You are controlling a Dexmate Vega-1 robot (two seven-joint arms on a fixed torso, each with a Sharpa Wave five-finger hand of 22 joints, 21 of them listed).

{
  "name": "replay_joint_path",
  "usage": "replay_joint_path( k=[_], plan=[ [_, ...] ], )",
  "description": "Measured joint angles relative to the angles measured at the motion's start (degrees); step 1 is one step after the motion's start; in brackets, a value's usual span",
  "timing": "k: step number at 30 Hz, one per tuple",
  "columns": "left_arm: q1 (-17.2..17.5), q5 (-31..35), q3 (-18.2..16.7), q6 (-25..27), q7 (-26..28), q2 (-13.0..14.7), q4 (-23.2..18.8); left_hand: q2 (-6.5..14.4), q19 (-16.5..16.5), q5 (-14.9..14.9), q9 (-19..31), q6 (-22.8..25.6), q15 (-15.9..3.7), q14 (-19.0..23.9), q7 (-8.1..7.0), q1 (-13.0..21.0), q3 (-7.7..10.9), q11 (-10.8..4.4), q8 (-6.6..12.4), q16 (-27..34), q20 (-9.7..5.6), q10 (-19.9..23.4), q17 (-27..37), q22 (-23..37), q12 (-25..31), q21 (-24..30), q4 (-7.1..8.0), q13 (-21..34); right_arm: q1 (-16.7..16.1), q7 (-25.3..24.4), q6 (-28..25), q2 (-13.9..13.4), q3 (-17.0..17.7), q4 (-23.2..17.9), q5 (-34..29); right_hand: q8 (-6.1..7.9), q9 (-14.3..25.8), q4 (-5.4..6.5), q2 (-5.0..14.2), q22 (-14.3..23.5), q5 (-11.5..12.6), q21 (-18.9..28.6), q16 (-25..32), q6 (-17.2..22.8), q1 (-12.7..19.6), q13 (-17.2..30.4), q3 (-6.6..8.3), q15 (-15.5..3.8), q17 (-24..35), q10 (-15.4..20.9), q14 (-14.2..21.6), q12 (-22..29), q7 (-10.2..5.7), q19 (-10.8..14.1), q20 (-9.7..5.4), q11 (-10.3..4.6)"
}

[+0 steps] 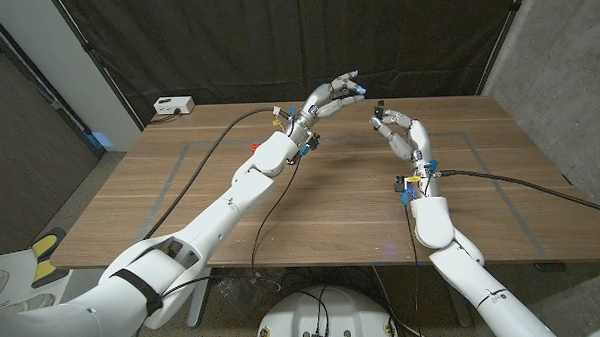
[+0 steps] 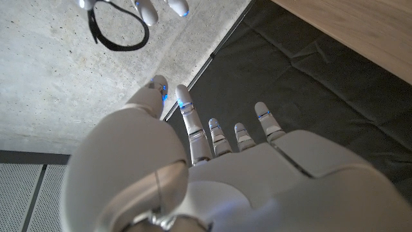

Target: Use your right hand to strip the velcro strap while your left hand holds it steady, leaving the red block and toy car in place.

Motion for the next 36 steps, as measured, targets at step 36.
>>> replay_joint_path(
  k=[36],
  plan=[
    [-6.65,-4.62,3.58,-2.89,-14.9,1.04,4.63,6.18,0.01,0.57,-3.0,1.94,0.8,-2.68,3.82,-1.36,-0.73,1.86,-10.2,-0.44,0.54,-1.64,-0.89,0.4,-1.07,-3.69,1.78,-0.2,3.59,9.08,6.77,-4.59,-3.6,4.13,12.19,0.53,1.51,0.17,0.62,-0.01,0.0,0.88,0.28,0.1,0.0,1.06,-0.8,-0.03,0.02,-0.57,-0.86,0.28,0.17,-0.41,0.01,0.04]
  ],
)
